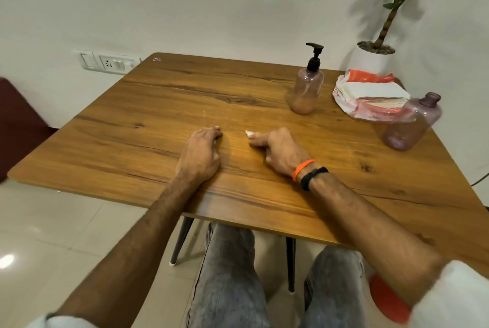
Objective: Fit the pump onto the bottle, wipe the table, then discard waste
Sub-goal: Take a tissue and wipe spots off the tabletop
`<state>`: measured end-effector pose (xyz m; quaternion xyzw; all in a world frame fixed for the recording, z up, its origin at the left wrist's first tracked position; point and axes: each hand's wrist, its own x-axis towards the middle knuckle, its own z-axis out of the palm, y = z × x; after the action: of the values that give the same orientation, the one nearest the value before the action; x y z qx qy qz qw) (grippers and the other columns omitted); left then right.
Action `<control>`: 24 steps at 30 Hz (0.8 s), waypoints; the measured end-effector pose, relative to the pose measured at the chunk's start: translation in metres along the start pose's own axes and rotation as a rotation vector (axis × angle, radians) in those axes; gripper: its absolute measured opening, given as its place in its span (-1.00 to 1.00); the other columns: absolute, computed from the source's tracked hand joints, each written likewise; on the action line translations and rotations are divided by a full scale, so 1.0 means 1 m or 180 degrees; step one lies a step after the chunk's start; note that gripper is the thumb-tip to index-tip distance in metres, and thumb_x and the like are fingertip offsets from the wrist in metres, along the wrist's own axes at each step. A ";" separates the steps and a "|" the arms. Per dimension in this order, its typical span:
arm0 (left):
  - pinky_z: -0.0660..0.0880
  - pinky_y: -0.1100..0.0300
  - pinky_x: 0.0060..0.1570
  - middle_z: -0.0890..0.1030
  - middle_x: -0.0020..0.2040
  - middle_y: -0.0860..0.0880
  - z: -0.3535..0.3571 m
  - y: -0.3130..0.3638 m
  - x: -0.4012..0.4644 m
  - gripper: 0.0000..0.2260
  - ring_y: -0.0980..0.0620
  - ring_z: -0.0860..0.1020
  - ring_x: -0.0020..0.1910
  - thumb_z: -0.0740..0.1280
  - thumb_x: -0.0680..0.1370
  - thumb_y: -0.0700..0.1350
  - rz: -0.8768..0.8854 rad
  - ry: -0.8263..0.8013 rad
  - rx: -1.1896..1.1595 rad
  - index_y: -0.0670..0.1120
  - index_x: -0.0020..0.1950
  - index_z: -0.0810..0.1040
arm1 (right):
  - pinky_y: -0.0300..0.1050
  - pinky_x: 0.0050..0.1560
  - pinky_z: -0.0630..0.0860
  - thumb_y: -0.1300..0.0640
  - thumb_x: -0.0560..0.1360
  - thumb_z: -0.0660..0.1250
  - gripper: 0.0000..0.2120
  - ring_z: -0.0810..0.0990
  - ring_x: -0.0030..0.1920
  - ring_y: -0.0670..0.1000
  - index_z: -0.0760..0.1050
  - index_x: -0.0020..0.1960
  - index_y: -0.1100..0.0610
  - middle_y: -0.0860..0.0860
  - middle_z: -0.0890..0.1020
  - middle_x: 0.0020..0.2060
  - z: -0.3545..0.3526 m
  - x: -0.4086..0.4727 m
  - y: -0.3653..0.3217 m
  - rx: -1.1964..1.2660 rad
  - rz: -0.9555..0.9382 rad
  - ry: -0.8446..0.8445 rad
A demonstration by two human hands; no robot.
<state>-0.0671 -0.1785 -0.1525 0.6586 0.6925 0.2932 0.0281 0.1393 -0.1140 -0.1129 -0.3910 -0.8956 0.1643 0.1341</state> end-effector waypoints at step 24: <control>0.31 0.02 0.39 0.54 0.33 -0.13 0.000 -0.001 0.001 -0.55 -0.11 0.45 0.32 0.12 0.45 -0.17 -0.0067 -0.0062 0.0033 -0.20 0.29 0.53 | -0.26 0.44 0.27 0.50 0.36 0.24 -0.48 0.50 0.33 -0.06 0.61 0.21 0.13 0.00 0.59 0.25 0.005 0.010 -0.017 0.0220 -0.0851 -0.0266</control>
<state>-0.0678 -0.1781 -0.1523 0.6542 0.7006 0.2828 0.0345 0.1197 -0.1187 -0.1097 -0.2563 -0.9383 0.1918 0.1308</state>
